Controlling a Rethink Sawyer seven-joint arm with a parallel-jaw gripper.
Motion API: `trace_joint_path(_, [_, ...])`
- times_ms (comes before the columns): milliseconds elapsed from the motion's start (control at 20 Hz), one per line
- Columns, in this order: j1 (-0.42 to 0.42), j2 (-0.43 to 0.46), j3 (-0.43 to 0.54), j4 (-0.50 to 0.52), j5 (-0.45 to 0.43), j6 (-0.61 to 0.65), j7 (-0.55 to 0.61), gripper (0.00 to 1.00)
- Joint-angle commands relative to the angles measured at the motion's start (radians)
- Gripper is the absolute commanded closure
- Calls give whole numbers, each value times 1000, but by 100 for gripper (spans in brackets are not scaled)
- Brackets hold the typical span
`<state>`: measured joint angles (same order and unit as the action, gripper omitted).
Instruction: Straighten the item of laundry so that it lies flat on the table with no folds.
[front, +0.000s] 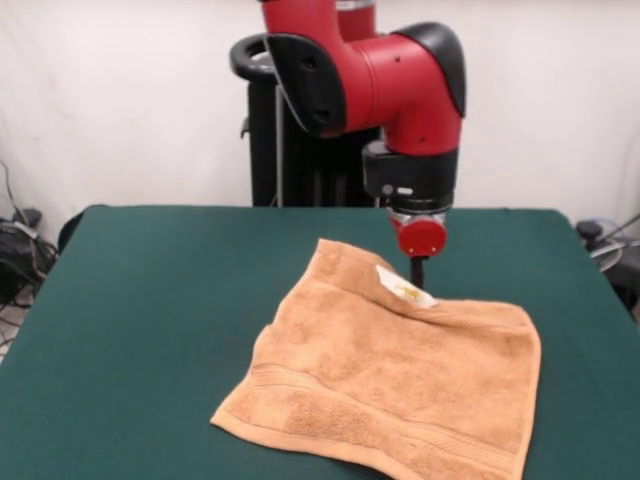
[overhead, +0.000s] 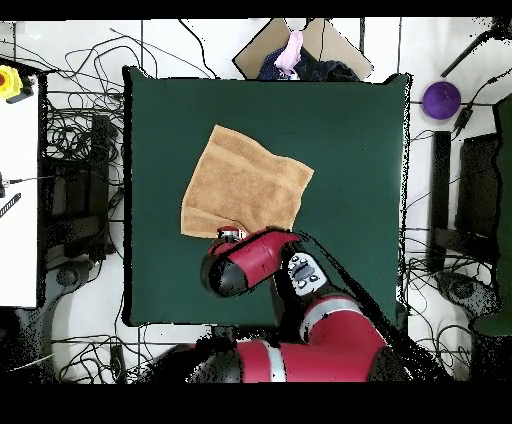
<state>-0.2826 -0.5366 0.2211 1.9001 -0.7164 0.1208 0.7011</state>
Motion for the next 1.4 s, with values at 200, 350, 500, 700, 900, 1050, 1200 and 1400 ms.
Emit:
trace_joint_path(200, [78,22,-139,4,133,-123,349,100])
trace_joint_path(350, [63,24,-127,15,146,-126,341,100])
trace_joint_path(500, [59,31,-122,14,152,-126,336,100])
trace_joint_path(700, [59,45,-131,12,164,-136,340,100])
trace_joint_path(900, [59,57,-137,8,164,-148,334,100])
trace_joint_path(1050, [65,56,-157,12,166,-170,340,100])
trace_joint_path(1200, [65,54,-165,11,162,-177,339,100])
trace_joint_path(1400, [81,62,-182,5,171,-190,348,100])
